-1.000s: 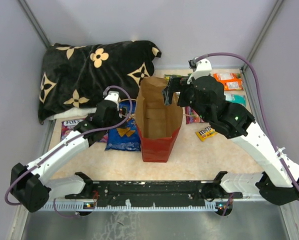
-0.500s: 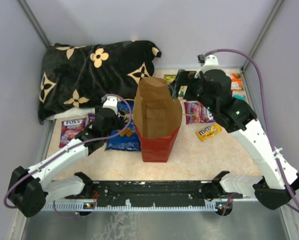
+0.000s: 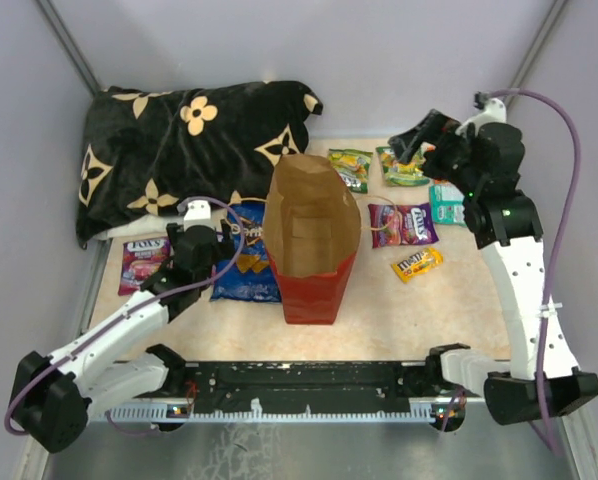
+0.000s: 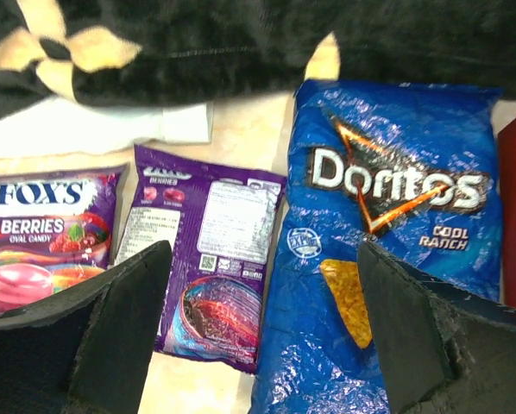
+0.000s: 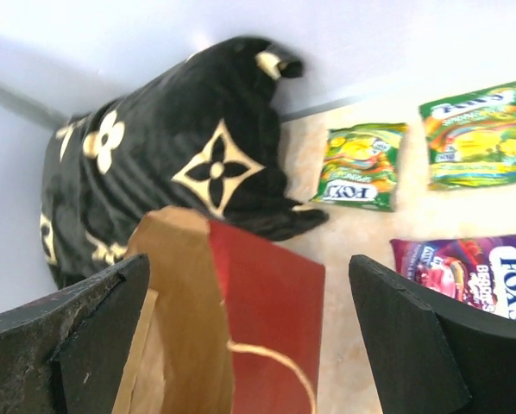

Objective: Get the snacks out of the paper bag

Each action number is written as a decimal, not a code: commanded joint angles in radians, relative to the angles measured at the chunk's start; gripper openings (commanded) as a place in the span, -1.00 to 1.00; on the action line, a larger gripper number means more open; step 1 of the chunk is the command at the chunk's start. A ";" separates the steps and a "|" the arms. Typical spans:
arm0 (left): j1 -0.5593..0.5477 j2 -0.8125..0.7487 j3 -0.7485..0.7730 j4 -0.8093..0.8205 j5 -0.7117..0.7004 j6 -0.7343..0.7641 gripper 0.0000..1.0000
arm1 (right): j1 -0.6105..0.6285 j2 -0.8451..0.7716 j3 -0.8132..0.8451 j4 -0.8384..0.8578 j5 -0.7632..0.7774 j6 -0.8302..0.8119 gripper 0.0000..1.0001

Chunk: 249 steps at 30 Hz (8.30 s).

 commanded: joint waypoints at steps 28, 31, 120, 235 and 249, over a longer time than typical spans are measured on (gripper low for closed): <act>0.335 0.001 0.090 -0.171 0.524 -0.405 0.86 | -0.080 0.241 -0.507 0.249 0.373 0.004 0.84; 0.344 -0.078 0.105 -0.187 0.553 -0.406 0.87 | -0.082 0.348 -0.449 0.245 0.436 -0.036 0.95; 0.364 -0.246 0.329 -0.423 0.762 -0.126 1.00 | -0.259 0.168 -0.958 0.566 0.169 0.119 -0.81; 0.365 -0.424 0.173 -0.360 0.494 0.028 1.00 | 0.024 -0.839 -0.915 0.092 0.229 -0.013 0.98; 0.366 -0.415 0.149 -0.354 0.568 0.025 1.00 | 0.023 -0.824 -0.921 0.084 0.259 -0.008 0.98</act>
